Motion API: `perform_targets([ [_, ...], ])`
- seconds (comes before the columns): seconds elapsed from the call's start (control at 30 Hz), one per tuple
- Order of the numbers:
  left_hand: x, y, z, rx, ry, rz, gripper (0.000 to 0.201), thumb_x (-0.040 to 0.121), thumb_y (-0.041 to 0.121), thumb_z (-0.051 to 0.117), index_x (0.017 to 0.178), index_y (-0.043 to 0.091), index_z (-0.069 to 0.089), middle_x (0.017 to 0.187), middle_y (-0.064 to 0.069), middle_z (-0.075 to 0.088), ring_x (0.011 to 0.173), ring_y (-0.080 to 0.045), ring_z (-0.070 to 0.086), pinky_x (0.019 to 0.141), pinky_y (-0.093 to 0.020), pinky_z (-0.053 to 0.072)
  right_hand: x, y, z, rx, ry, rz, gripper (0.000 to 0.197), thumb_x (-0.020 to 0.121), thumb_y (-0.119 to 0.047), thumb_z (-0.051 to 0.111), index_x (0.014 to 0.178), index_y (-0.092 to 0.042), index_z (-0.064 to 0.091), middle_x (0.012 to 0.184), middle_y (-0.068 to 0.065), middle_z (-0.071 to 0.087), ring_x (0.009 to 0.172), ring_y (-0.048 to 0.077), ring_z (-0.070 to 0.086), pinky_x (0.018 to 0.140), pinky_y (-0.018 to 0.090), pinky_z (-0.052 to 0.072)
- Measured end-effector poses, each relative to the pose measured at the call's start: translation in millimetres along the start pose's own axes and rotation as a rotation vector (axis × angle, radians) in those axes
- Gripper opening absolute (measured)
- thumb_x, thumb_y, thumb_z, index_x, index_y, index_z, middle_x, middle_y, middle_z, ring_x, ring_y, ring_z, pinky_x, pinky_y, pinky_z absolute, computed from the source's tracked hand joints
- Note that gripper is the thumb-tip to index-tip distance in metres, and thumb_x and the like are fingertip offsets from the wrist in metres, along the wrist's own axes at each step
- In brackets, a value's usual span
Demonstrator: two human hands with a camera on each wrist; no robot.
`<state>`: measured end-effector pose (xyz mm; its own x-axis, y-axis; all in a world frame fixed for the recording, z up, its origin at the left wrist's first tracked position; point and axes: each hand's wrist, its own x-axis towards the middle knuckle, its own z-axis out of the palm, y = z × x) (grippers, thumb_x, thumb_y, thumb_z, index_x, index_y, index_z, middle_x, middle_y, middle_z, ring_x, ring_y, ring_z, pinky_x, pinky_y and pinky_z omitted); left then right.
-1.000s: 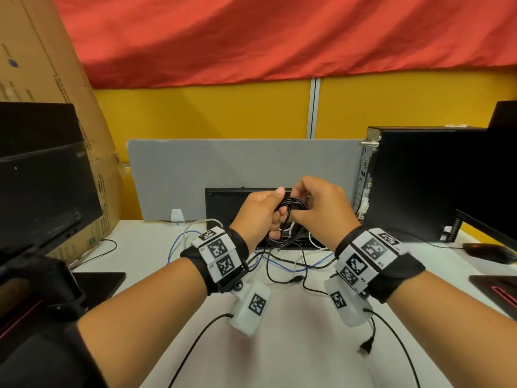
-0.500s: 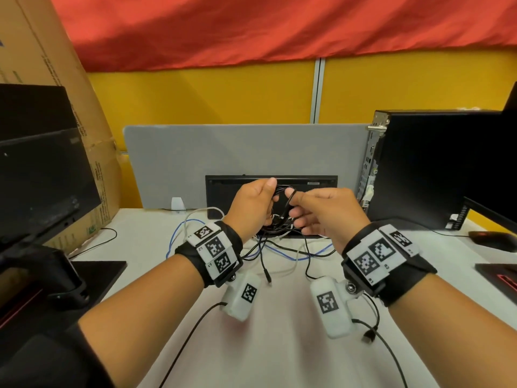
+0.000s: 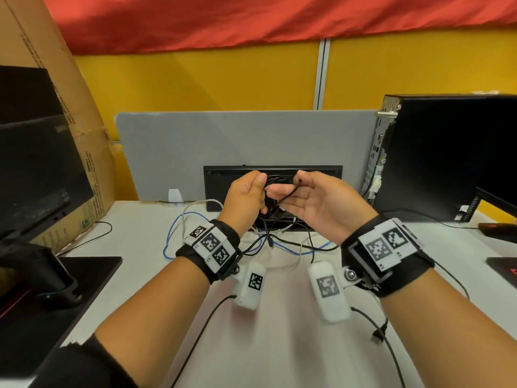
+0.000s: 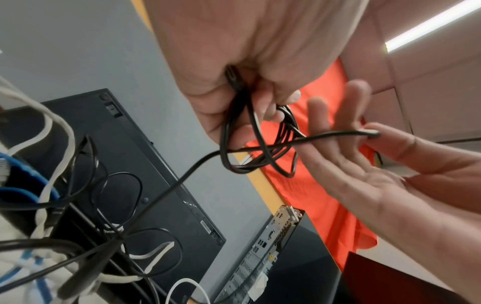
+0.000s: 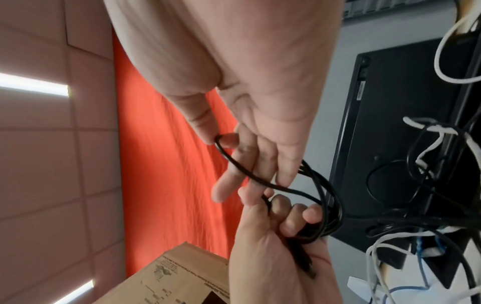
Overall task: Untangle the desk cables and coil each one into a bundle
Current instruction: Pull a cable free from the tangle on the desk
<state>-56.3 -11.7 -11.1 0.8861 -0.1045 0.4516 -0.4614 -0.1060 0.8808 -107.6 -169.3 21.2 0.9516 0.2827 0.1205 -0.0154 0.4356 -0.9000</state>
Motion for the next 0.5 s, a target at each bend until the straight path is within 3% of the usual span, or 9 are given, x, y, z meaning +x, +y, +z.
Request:
perform_targets([
  [0.03,3,-3,-1,-0.015,0.014,-0.01,0.032,0.104,0.017,0.037,0.076,0.011,0.05,0.057,0.0,0.039,0.043,-0.006,0.036,0.049,-0.028,0.043,4,3,-1,0.034,0.003,-0.008,0.022,0.1,-0.017,0.042,0.085,-0.009,0.055,0.094,0.024,0.071,0.1,0.033,0.069,0.095,0.04,0.051],
  [0.1,8,-9,-4,-0.054,0.046,-0.039,0.033,0.104,0.018,0.038,0.076,0.011,0.052,0.054,0.0,0.035,0.044,-0.008,0.033,0.048,-0.028,0.04,13,8,-4,0.053,0.053,-0.027,0.023,0.1,-0.017,0.043,0.084,-0.008,0.057,0.064,0.01,0.063,0.069,0.025,0.067,0.083,0.039,0.054],
  [0.17,12,-15,-8,-0.092,0.081,-0.063,0.033,0.104,0.02,0.037,0.076,0.011,0.053,0.053,0.002,0.031,0.044,-0.009,0.03,0.047,-0.028,0.037,22,12,-8,-0.041,0.138,-0.057,0.024,0.1,-0.018,0.046,0.088,-0.005,0.062,0.054,0.0,0.047,0.047,0.015,0.047,0.062,0.032,0.048],
  [0.23,14,-21,-12,-0.109,0.1,-0.074,0.032,0.105,0.02,0.037,0.078,0.011,0.053,0.053,0.003,0.031,0.045,-0.009,0.029,0.046,-0.027,0.035,30,15,-16,-0.191,0.187,-0.097,0.025,0.099,-0.019,0.049,0.092,-0.003,0.066,0.053,-0.003,0.043,0.044,0.01,0.033,0.047,0.024,0.032],
  [0.3,17,-26,-15,-0.104,0.124,-0.064,0.032,0.104,0.02,0.037,0.077,0.012,0.053,0.052,0.003,0.031,0.046,-0.009,0.029,0.046,-0.026,0.034,36,15,-24,-0.298,0.194,-0.121,0.025,0.098,-0.018,0.051,0.091,-0.003,0.07,0.053,-0.004,0.042,0.043,0.009,0.028,0.041,0.021,0.023],
  [0.5,17,-44,-24,-0.01,0.173,-0.005,0.033,0.104,0.021,0.038,0.076,0.014,0.054,0.053,0.002,0.034,0.046,-0.007,0.033,0.045,-0.023,0.036,42,10,-32,-0.572,0.167,-0.102,0.021,0.096,-0.02,0.057,0.09,-0.01,0.074,0.049,-0.008,0.032,0.04,0.008,0.021,0.036,0.016,0.02],
])
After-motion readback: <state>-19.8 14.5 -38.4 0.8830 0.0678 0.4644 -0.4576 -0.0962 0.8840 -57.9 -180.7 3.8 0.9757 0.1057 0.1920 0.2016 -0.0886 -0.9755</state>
